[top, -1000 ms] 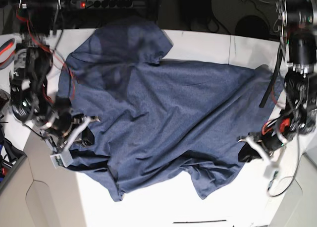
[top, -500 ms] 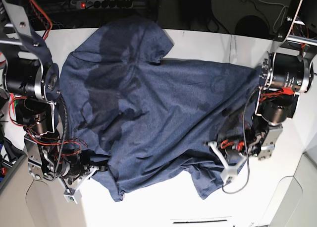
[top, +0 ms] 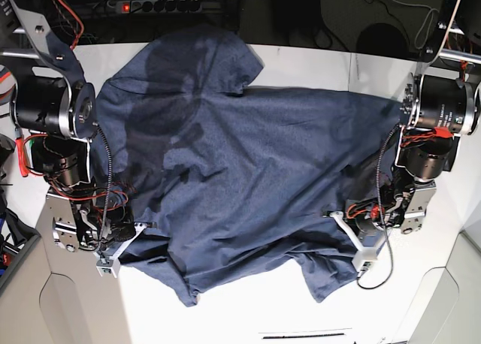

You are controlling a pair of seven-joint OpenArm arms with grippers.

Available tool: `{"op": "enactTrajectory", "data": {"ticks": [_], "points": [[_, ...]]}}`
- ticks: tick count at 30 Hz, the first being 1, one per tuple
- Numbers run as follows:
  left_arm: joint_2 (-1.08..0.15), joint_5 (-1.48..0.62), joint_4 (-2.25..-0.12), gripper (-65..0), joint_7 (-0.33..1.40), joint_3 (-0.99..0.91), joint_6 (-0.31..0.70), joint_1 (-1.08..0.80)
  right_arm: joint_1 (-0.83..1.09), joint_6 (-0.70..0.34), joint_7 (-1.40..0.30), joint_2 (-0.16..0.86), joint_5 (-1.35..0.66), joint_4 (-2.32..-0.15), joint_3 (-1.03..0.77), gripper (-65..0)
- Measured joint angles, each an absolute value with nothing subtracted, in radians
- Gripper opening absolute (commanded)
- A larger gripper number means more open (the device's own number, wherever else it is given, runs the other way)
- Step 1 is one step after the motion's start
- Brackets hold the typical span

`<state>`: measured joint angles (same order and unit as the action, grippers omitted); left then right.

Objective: Layout the t-shirt on the table in an organized manner, then fold the t-shirt properly
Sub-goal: 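Lower both grippers and lay the shirt flat on the table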

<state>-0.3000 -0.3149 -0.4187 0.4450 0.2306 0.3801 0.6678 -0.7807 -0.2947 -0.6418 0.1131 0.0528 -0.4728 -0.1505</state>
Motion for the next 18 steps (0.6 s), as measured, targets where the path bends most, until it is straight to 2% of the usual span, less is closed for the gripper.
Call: {"op": "enactTrajectory", "data": {"ticks": [6, 10, 15, 18], "points": [[-0.361, -0.303, -0.419, -65.0, 0.444, 0.231, 0.272, 0.659, -0.757, -0.261, -0.583, 0.114, 0.086, -0.474, -0.150, -65.0], [-0.366, -0.296, -0.419, -65.0, 0.442, 0.231, 0.265, 0.659, -0.754, -0.261, -0.562, 0.113, 0.086, -0.474, -0.150, -65.0], [-0.365, -0.288, -0.418, -64.6, 0.344, 0.231, 0.266, 0.648, -0.756, -0.261, -0.554, 0.113, 0.086, -0.474, -0.150, -65.0], [-0.366, -0.280, -0.450, -51.3, 0.290, 0.231, 0.307, 0.635, -0.756, -0.280, -0.558, 0.113, 0.038, -0.474, -0.150, -65.0]]}}
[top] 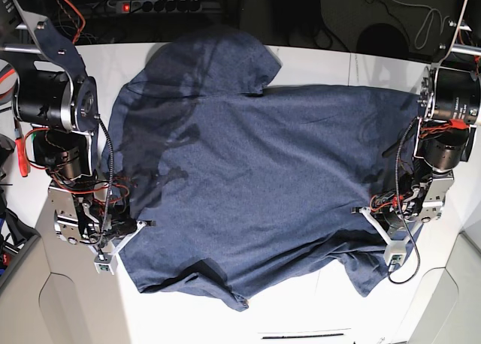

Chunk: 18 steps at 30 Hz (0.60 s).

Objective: Layout the t-shirt on the table in an organized manner, then fold the t-shirt properly
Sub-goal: 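Lower both grippers and lay the shirt flat on the table, then pull the shirt body outward with both grippers to smooth it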

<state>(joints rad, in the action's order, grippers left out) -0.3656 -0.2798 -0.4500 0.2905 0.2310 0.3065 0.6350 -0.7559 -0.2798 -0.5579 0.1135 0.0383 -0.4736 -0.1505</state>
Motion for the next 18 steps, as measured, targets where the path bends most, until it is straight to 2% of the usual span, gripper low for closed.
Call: {"op": "enactTrajectory", "data": {"ticks": [3, 5, 6, 8, 9, 13, 18], "points": [[-0.363, -0.262, -0.522, -49.7, 0.236, 0.231, 0.317, 0.638, -0.749, -0.383, -0.599, 0.113, -0.054, -0.481, -0.150, -65.0], [-0.354, -0.231, -0.551, -50.6, 0.221, 0.231, 0.264, 0.657, -0.719, -0.450, -0.650, 0.110, -0.139, -0.524, -0.151, -65.0], [-0.350, -0.205, -0.553, -53.7, 0.217, 0.231, 0.243, 0.670, -0.697, -0.464, -0.682, 0.106, -0.175, -0.552, -0.151, -65.0], [-0.348, -0.203, -0.554, -64.0, 0.216, 0.231, 0.243, 0.687, -0.641, -0.491, -0.747, 0.099, -0.239, -0.636, -0.150, -65.0], [-0.347, -0.200, -0.554, -65.0, 0.215, 0.232, 0.244, 0.694, -0.610, -0.507, -0.778, 0.091, -0.276, -0.683, -0.150, -65.0], [-0.338, -0.194, -0.501, -65.0, 0.197, 0.231, 0.246, 0.722, -0.477, -0.539, -0.923, 0.046, -0.398, -0.871, -0.152, -65.0], [-0.310, -0.162, -0.343, -65.0, 0.118, 0.232, 0.263, 0.728, -0.286, -0.558, -0.917, 0.030, -0.427, -1.023, -0.140, -65.0]]}}
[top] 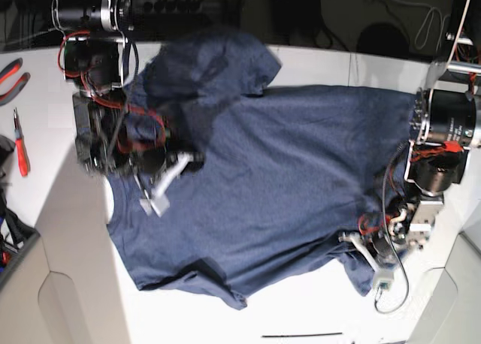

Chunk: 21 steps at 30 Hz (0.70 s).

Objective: Layout the t-shirt on the table in an organized manner, then fold the t-shirt properly
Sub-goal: 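Pull the shirt body outward with both grippers to smooth it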

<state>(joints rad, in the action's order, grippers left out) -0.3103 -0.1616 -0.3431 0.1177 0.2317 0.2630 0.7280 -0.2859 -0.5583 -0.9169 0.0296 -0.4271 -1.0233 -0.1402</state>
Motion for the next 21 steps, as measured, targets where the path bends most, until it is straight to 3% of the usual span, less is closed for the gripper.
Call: {"op": "enactTrajectory", "data": {"ticks": [12, 21], "points": [[-0.257, -0.162, -0.314, -65.0, 0.080, 0.232, 0.262, 0.731, -0.109, -0.561, -0.879, 0.191, -0.488, -1.112, -0.140, -65.0], [-0.174, -0.162, -0.314, -65.0, 0.080, 0.231, 0.321, 0.717, -0.097, -0.561, -0.966, 0.273, -0.501, -1.126, -0.140, -65.0]]}}
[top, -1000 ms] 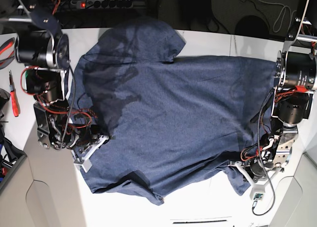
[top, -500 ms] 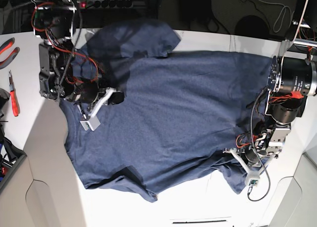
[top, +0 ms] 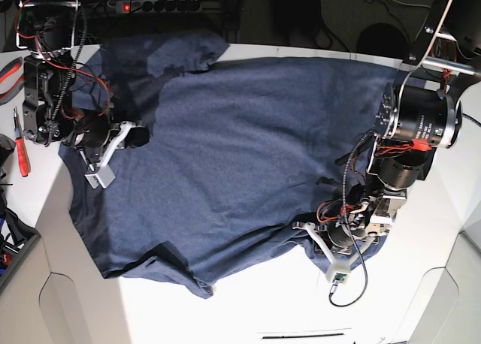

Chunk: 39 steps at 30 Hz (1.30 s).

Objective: Layout the t-shirt on the table in an organized manner, then fold the t-shirt properly
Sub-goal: 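Pull the shirt body outward with both grippers to smooth it, then regrasp the shirt hem corners with both grippers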

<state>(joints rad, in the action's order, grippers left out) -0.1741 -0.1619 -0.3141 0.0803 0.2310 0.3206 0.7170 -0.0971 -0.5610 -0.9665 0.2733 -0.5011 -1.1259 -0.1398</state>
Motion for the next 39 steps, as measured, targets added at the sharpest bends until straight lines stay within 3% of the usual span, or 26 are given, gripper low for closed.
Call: {"op": "enactTrajectory", "data": {"ticks": [3, 6, 12, 17, 23, 30, 35, 39], "points": [[-0.180, -0.134, -0.314, -65.0, 0.080, 0.231, 0.312, 0.702, -0.097, -0.553, -0.975, 0.309, -0.501, -1.127, -0.141, -65.0], [-0.190, -0.104, -0.314, -65.0, 0.077, 0.231, 0.211, 0.683, -0.097, -0.547, -0.986, 0.342, -0.494, -1.128, -0.142, -65.0], [-0.222, -0.089, -0.319, -65.0, 0.052, 0.231, 0.167, 0.658, -0.097, -0.545, -0.995, 0.371, -0.485, -1.129, -0.144, -65.0], [-0.253, -0.088, -0.318, -65.0, 0.063, 0.231, -0.039, 0.650, -0.097, -0.539, -0.997, 0.369, -0.486, -1.129, -0.144, -65.0], [-0.308, -0.139, -0.318, -65.0, -0.010, 0.230, -0.077, 0.654, -0.097, -0.535, -0.998, 0.369, -0.485, -1.129, -0.145, -65.0], [-0.314, -0.203, -0.353, -65.0, 0.005, 0.231, 0.157, 0.657, -0.096, -0.527, -1.000, 0.369, -0.510, -1.135, -0.145, -65.0], [-0.358, -0.301, -0.497, -65.0, 0.088, 0.230, 0.253, 0.651, -0.098, -0.508, -1.033, 0.369, -0.530, -1.214, -0.144, -65.0], [-0.426, -0.452, -0.648, -65.0, 0.270, 0.158, 0.488, 0.654, -0.102, -0.500, -1.063, 0.368, -0.510, -1.281, -0.141, -65.0]]}}
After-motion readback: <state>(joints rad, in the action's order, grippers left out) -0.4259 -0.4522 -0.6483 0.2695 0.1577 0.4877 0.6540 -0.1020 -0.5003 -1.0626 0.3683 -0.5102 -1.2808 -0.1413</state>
